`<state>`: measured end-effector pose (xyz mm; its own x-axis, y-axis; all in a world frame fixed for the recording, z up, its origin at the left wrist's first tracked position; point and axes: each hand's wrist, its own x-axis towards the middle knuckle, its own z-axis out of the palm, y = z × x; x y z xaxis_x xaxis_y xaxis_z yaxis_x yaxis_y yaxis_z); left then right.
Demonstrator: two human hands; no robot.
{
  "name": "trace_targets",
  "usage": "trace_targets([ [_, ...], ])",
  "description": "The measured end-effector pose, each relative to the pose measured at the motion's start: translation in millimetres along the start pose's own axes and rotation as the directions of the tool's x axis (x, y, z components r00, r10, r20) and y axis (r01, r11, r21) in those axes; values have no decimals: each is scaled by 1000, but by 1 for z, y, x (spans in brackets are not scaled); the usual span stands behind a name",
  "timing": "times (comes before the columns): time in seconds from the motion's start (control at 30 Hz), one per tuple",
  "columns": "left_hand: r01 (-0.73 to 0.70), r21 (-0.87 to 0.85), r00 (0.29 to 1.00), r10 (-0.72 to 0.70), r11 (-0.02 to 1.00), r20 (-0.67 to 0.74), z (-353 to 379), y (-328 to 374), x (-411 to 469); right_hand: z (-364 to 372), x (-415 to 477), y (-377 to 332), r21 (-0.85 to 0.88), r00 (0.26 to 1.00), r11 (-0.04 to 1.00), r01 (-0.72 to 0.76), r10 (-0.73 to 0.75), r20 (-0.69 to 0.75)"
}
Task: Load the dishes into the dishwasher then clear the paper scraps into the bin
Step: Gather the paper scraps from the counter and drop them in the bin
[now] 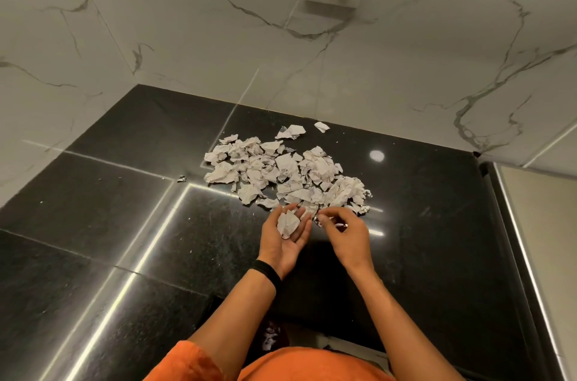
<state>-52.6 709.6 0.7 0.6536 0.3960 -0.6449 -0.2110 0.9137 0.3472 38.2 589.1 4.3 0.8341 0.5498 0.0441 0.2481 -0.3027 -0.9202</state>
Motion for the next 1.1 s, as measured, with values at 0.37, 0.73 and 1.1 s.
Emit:
trace_targets([
  [0.37,-127,-80,987,118,989,-113,-33,21,-2,43,0,15,-454,922,844,286,-114,369],
  [0.73,-123,-70,984,113,990,-136,-40,22,-8,42,-5,-12,-132,985,991,5,18,174],
  [1.1,-52,-278,998,44,959,-36,-42,25,-10,50,-2,-35,11,985,999,41,-42,166],
])
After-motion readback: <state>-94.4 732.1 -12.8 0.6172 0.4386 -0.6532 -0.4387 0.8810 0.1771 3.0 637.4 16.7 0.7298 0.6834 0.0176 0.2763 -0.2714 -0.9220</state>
